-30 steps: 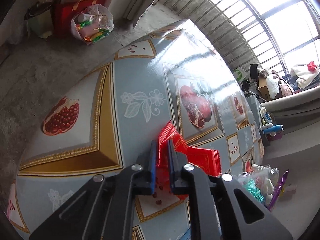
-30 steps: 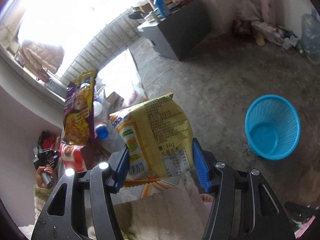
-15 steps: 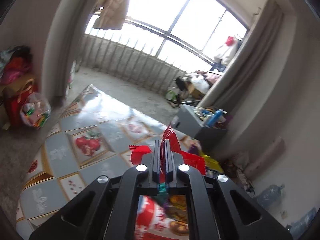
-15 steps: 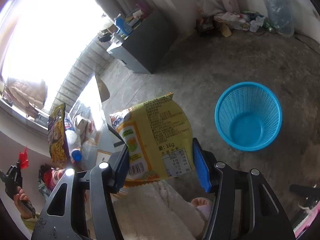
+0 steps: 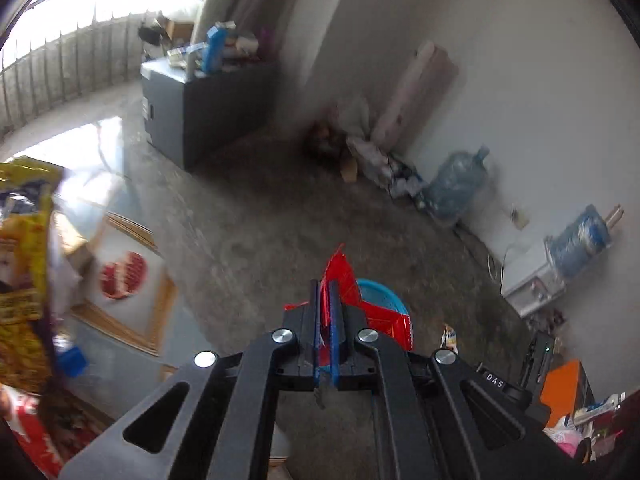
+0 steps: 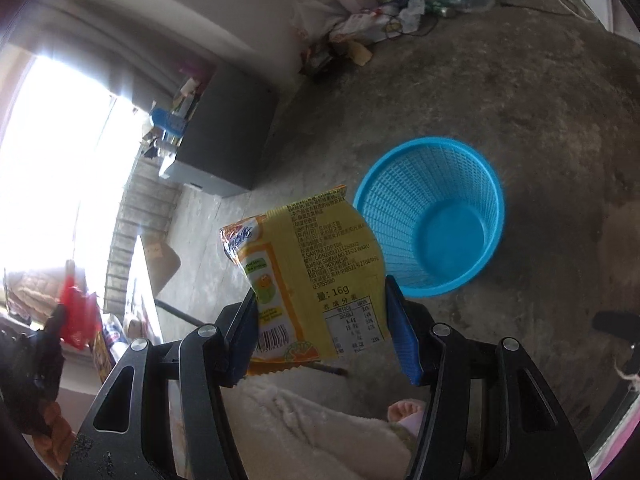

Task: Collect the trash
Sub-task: 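Carry both items to the blue wastebasket and open both tools over it, then return to the table and grasp the purple noodle packet with the right tool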

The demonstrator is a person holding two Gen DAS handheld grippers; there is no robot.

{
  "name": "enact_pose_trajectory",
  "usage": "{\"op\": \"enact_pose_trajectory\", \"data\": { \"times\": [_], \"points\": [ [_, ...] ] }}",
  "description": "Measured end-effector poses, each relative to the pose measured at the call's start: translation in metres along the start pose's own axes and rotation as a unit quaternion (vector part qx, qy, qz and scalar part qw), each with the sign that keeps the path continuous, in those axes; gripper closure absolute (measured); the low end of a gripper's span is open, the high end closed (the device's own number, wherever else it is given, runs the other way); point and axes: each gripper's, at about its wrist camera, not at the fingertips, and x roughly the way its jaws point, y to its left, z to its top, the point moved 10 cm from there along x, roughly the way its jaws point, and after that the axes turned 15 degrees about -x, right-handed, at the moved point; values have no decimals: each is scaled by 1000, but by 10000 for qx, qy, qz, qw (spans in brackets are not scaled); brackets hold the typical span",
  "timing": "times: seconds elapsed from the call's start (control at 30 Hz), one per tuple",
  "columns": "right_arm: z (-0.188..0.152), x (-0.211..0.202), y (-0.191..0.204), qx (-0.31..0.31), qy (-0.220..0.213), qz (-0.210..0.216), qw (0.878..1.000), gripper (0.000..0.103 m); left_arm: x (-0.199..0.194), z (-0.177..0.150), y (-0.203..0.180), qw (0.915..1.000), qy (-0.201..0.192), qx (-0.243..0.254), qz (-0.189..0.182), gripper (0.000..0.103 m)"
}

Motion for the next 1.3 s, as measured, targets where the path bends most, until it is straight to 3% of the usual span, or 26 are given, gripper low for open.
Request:
{"op": "enact_pose_trajectory", "data": {
  "times": [0.1, 0.3, 0.5, 0.6, 0.63, 0.7, 0.77, 1.03, 1.3],
  "points": [
    [10, 8, -18, 148, -36, -66, 9999, 48, 77, -18, -31, 9975, 482, 342, 380, 100],
    [23, 38, -48, 330, 127, -280, 9990, 45, 190, -46, -58, 9843, 870, 1066, 1108, 99],
    [32, 76, -66, 254, 421, -594, 9970, 40, 250, -72, -63, 9769, 1166, 1370, 1150, 99],
    [36, 96, -76, 115, 586, -900, 9942, 31, 281, -82, -62, 9719, 1698, 1266, 1029, 93],
    [37, 103, -80, 38, 635, -1037, 9926, 29, 288, -85, -59, 9695, 1917, 1164, 990, 86],
    [38, 113, -87, -130, 699, -1298, 9890, 24, 291, -80, -58, 9704, 1924, 1064, 995, 82],
    [38, 120, -92, -230, 780, -1425, 9865, 22, 285, -71, -57, 9757, 1692, 1031, 941, 71],
    [45, 118, -88, -461, 619, -1477, 9860, 15, 251, -42, -61, 9830, 1351, 943, 811, 61],
    [64, 77, -61, -539, 27, -1524, 9868, 14, 156, 12, -70, 9943, 397, 898, 416, 47]
  ]
}}
